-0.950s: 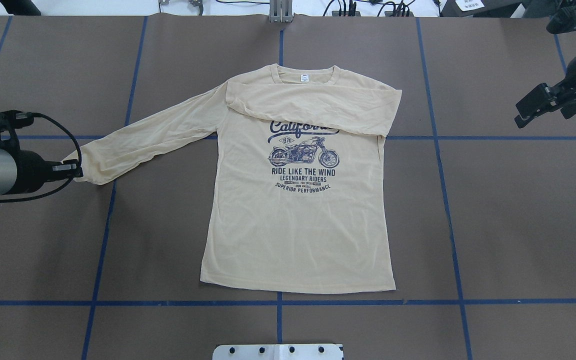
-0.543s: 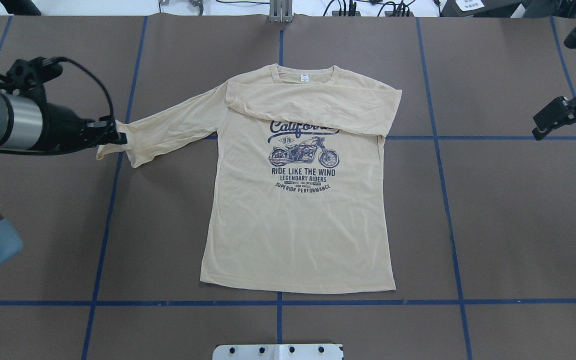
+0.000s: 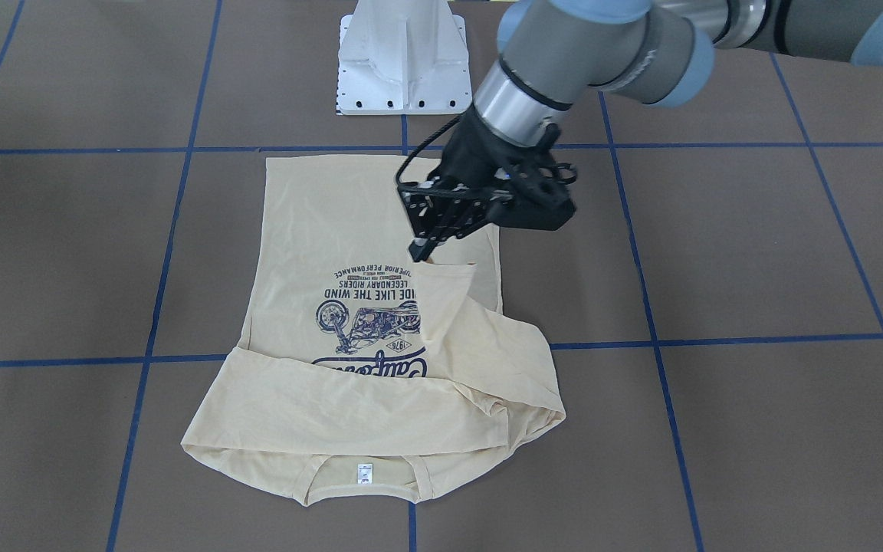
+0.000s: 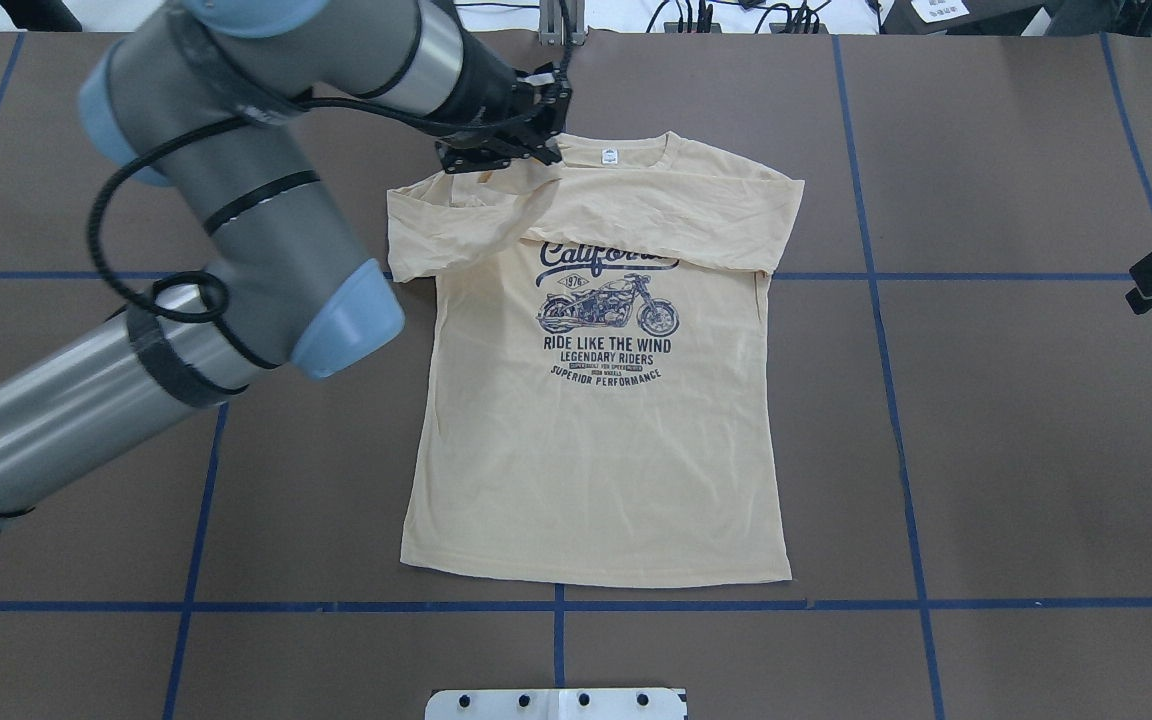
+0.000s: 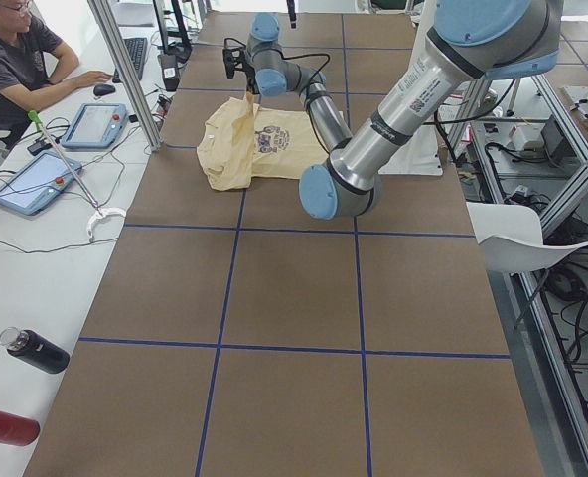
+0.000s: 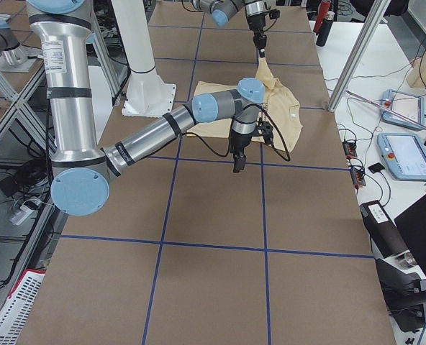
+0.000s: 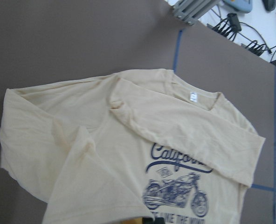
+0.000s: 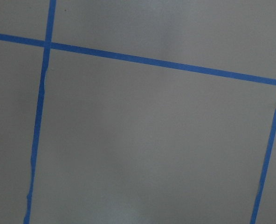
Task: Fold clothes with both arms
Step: 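Carry the sleeve across the chest toward the opposite shoulder with the left gripper, then lower the sleeve onto the chest with the left gripper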
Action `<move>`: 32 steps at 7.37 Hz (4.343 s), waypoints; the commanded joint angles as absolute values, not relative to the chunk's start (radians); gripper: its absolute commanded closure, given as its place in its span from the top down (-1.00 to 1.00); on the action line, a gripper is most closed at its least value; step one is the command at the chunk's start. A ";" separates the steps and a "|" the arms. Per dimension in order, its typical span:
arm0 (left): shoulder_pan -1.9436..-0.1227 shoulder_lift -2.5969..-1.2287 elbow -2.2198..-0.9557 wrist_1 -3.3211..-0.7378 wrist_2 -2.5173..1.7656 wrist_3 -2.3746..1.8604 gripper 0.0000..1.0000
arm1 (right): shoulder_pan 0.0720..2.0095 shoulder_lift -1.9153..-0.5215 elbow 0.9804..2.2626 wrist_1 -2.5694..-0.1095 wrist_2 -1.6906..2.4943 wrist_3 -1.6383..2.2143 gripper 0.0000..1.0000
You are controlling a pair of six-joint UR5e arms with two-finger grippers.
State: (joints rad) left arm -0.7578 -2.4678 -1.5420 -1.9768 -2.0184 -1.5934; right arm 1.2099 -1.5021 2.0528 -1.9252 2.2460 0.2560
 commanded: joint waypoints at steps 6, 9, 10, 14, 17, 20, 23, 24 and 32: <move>-0.615 -2.574 -1.181 -2.256 -1.852 -1.640 -1.00 | 1.209 -1.488 2.030 -1.925 2.250 0.267 1.00; -0.540 -2.574 -1.166 -2.264 -1.791 -1.620 -1.00 | 1.209 -1.488 2.023 -1.925 2.250 0.268 1.00; -0.507 -2.580 -1.164 -2.266 -1.754 -1.608 -1.00 | 1.209 -1.488 2.017 -1.925 2.250 0.270 1.00; -0.468 -2.596 -1.115 -2.493 -1.490 -1.338 1.00 | 1.207 -1.473 2.013 -1.925 2.250 0.276 1.00; -0.479 -2.589 -1.117 -2.490 -1.494 -1.345 1.00 | 1.206 -1.454 2.013 -1.925 2.253 0.287 1.00; -0.477 -2.572 -1.054 -2.459 -1.494 -1.339 0.69 | 1.201 -1.442 2.011 -1.925 2.261 0.288 1.00; -0.477 -2.617 -1.071 -2.242 -1.499 -1.338 0.42 | 1.201 -1.442 2.006 -1.925 2.261 0.287 1.00; -0.477 -2.629 -1.095 -2.145 -1.502 -1.336 0.33 | 1.201 -1.442 2.000 -1.925 2.261 0.287 1.00; -0.517 -2.637 -1.114 -1.983 -1.753 -1.539 0.13 | 1.201 -1.439 1.977 -1.924 2.255 0.275 1.00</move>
State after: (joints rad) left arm -0.5158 -2.6381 -1.1129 -1.9743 -1.7484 -1.5248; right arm 1.2011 -1.4383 1.9777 -1.9236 2.2563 0.2762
